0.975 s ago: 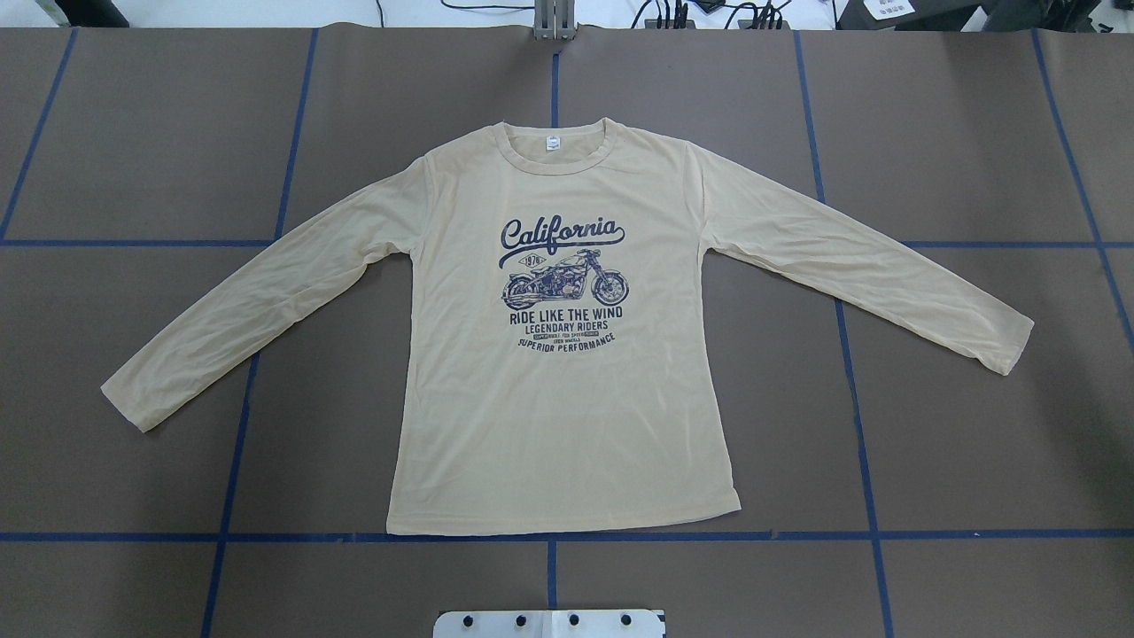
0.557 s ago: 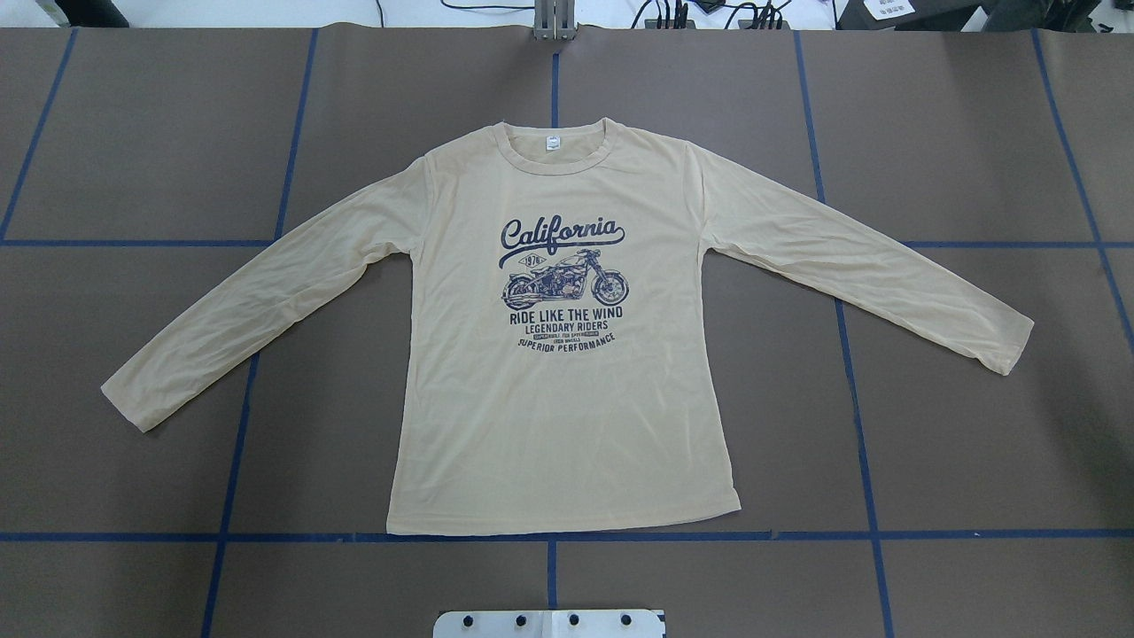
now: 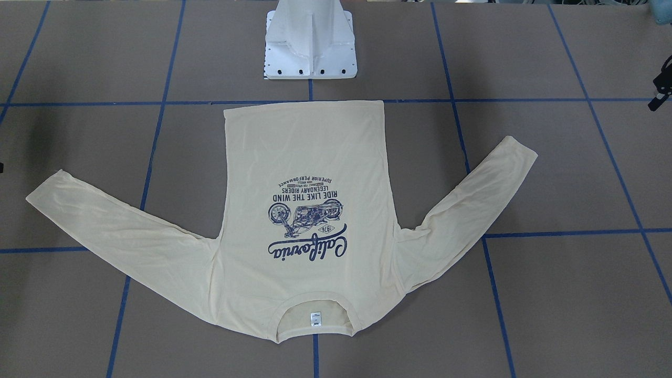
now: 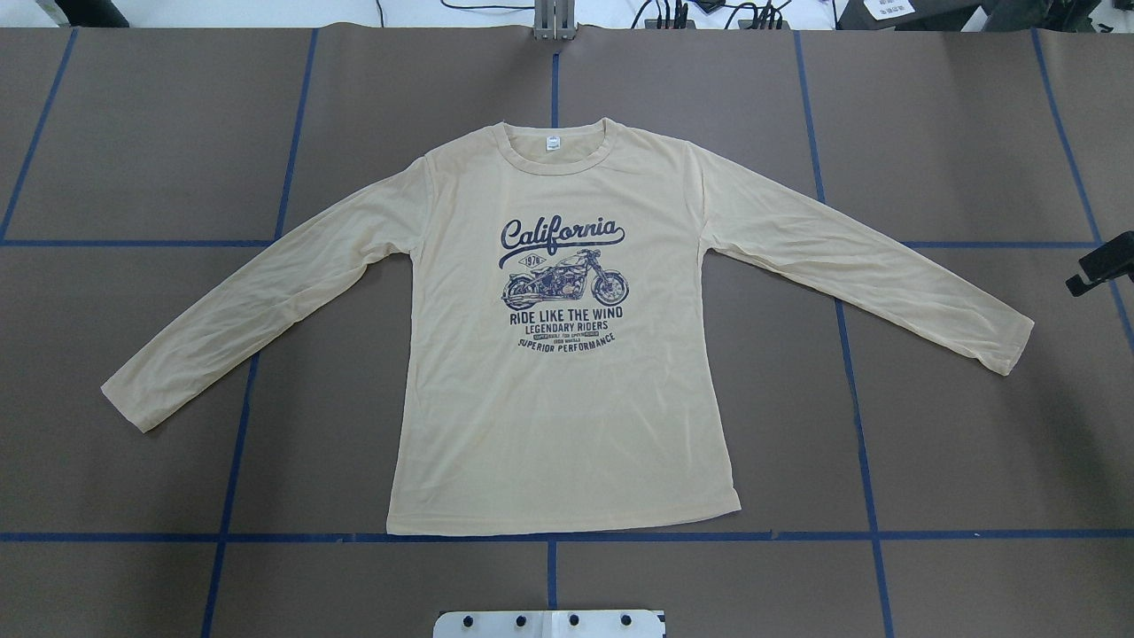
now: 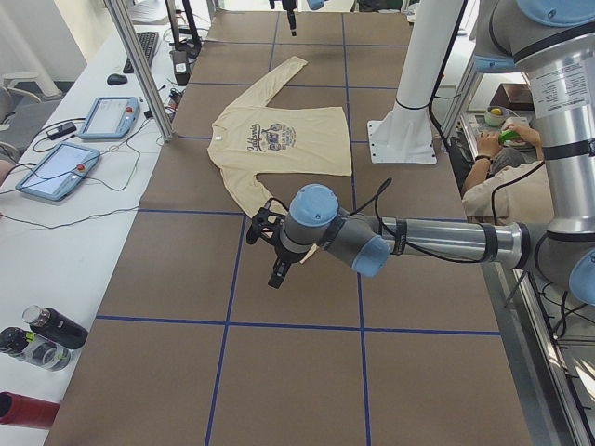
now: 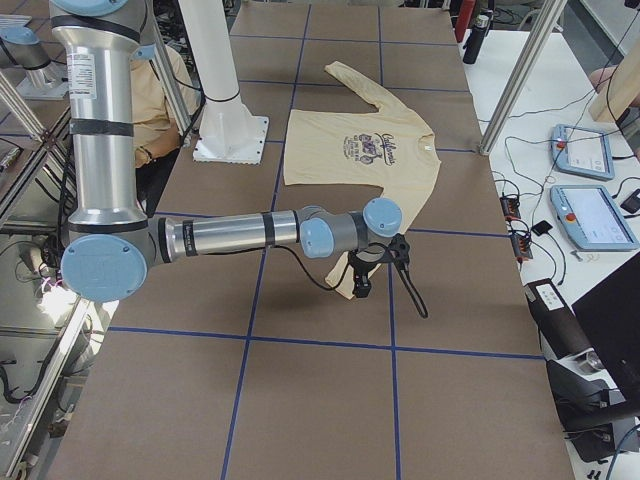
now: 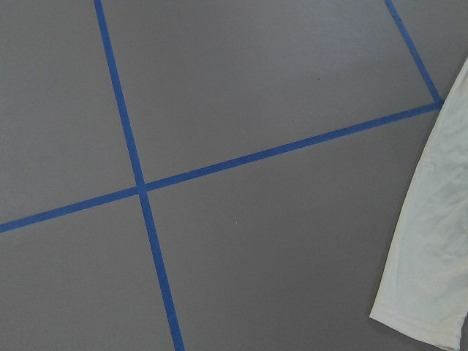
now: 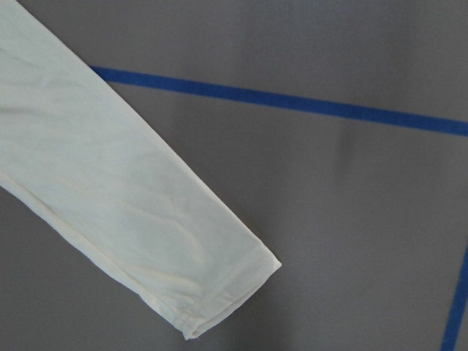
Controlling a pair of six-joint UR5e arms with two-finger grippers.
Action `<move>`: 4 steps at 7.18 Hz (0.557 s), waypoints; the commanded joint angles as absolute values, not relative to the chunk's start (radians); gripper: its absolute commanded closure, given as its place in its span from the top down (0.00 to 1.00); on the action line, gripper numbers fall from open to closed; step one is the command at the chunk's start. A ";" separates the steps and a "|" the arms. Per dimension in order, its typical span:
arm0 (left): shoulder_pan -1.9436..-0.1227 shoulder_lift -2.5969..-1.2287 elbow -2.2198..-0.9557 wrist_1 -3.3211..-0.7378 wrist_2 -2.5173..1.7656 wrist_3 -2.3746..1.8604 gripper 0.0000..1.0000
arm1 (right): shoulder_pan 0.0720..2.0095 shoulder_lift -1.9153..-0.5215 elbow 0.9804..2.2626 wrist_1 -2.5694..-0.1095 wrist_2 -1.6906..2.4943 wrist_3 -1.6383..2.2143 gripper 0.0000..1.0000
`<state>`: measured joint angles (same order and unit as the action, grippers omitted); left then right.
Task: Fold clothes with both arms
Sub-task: 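Move the right gripper in toward the shirt's sleeve cuff nearest it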
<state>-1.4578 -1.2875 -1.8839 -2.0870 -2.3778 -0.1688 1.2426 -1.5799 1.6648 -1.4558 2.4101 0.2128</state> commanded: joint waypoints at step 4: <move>-1.457 -1.287 -1.887 -2.111 -2.382 -0.166 1.00 | 1.108 -1.586 1.470 -1.042 2.359 0.625 0.89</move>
